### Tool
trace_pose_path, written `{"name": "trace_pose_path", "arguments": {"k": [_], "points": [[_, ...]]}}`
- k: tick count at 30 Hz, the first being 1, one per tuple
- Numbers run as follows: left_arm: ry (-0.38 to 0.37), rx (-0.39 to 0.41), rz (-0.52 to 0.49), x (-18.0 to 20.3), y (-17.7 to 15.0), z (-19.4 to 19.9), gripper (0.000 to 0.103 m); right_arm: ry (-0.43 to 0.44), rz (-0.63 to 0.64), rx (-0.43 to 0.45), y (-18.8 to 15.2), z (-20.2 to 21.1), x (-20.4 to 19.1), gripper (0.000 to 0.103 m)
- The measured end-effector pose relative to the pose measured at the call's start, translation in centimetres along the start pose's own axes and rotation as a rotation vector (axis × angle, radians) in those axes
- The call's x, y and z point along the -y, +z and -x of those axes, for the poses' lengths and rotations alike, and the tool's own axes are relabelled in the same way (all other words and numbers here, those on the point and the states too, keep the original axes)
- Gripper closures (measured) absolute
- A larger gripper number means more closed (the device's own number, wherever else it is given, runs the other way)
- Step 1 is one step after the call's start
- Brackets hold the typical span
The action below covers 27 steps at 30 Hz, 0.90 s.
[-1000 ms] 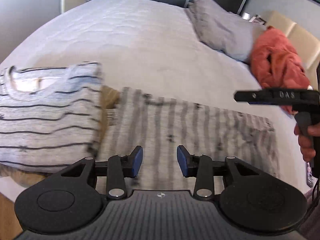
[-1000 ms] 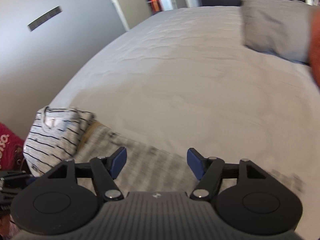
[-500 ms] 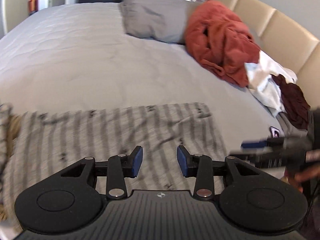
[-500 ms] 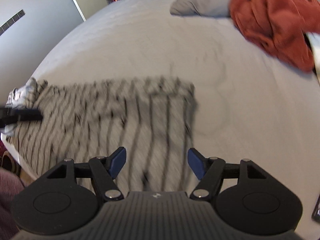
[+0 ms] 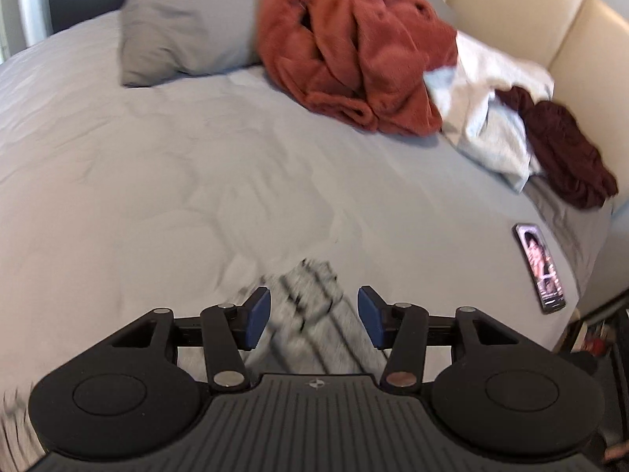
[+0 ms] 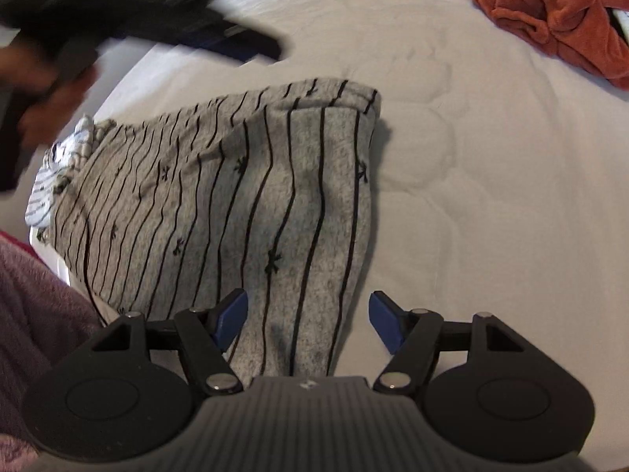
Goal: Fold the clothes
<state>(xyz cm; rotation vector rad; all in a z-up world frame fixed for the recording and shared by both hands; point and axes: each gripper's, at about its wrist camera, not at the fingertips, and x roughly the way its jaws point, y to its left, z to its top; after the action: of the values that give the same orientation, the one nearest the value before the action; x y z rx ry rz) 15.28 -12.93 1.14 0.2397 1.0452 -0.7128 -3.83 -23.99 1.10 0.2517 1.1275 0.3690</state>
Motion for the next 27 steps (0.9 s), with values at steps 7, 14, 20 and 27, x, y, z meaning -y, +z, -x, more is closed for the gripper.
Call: {"name": "trace_pose_path", "arguments": {"k": [7, 14, 20, 27], "points": [[0.076, -0.227, -0.059, 1.7, 3.4, -8.6, 0.056, 0.033, 0.018, -0.026, -0.6, -1.1, 0.5, 0.031], [0.061, -0.259, -0.028, 0.9, 3.3, -9.8, 0.09, 0.039, 0.02, -0.073, -0.9, -2.7, 0.7, 0.039], [0.062, -0.154, 0.047, -1.6, 4.7, -8.4, 0.092, 0.079, -0.026, -0.118, -1.4, -3.6, 1.6, 0.083], [0.028, -0.132, 0.136, -4.0, 4.1, -10.6, 0.089, 0.053, 0.029, -0.139, -1.3, -3.7, 0.6, 0.083]]}}
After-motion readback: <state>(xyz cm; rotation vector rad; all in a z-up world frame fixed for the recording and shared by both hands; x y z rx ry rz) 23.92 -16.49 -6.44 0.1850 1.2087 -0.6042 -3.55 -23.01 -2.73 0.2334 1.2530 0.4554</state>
